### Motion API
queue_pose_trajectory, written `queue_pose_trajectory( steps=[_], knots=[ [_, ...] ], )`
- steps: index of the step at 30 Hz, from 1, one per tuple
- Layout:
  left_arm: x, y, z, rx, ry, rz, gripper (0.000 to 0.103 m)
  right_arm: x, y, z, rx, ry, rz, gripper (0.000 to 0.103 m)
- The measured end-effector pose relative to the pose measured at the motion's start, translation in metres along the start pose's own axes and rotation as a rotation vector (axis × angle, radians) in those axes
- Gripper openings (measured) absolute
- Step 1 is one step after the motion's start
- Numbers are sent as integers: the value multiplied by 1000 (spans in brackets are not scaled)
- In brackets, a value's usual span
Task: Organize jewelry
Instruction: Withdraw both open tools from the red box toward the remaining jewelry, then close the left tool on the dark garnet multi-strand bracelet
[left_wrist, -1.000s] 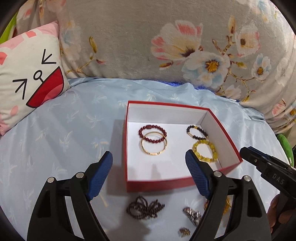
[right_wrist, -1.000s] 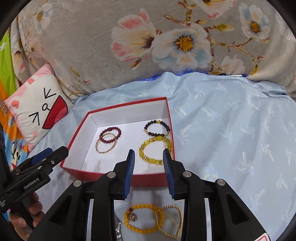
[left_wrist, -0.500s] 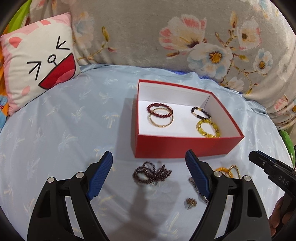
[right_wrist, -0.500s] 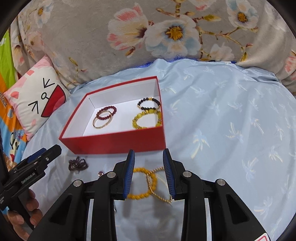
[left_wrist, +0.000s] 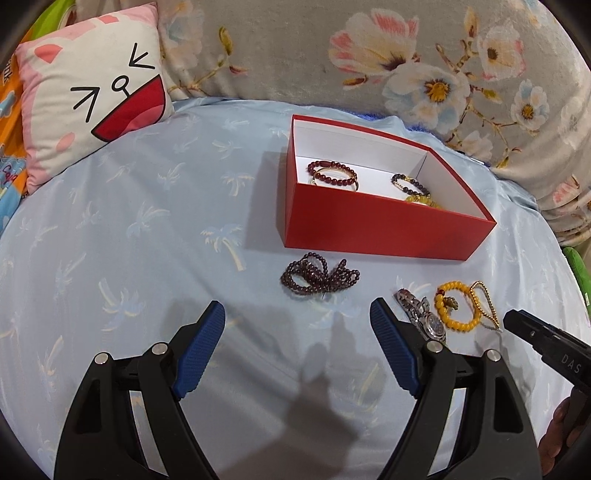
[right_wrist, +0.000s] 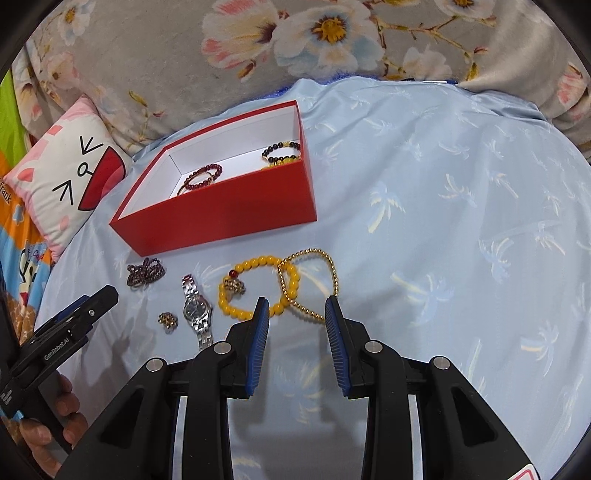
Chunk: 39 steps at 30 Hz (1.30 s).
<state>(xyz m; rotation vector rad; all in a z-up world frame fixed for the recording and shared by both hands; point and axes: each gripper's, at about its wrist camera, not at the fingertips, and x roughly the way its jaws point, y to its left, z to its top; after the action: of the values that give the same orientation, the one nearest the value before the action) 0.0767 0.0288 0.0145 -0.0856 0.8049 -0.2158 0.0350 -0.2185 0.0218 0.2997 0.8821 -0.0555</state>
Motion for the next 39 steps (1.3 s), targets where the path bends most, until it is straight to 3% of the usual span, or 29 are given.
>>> queue_pose_trajectory(
  steps=[10, 15, 21, 23, 25, 30, 35, 39],
  knots=[
    [5, 0, 2, -8, 10, 19, 76, 4, 2, -6, 2, 18, 16, 31],
    [16, -1, 15, -29, 20, -6, 76, 4, 2, -6, 2, 16, 20, 31],
    [37, -12, 34, -16, 19, 6, 68, 5, 1, -6, 7, 19, 24, 31],
    [49, -13, 33, -11, 45, 12, 56, 5, 1, -5, 7, 19, 25, 31],
    [56, -11, 27, -19, 77, 2, 51, 5, 1, -5, 7, 19, 25, 31],
    [50, -15, 17, 24, 61, 14, 44, 9, 0, -6, 9, 28, 28, 31],
    [48, -20, 14, 49, 63, -9, 21, 11, 2, -7, 2, 31, 30, 31],
    [44, -23, 11, 61, 57, -20, 17, 11, 2, -7, 3, 31, 31, 31]
  ],
)
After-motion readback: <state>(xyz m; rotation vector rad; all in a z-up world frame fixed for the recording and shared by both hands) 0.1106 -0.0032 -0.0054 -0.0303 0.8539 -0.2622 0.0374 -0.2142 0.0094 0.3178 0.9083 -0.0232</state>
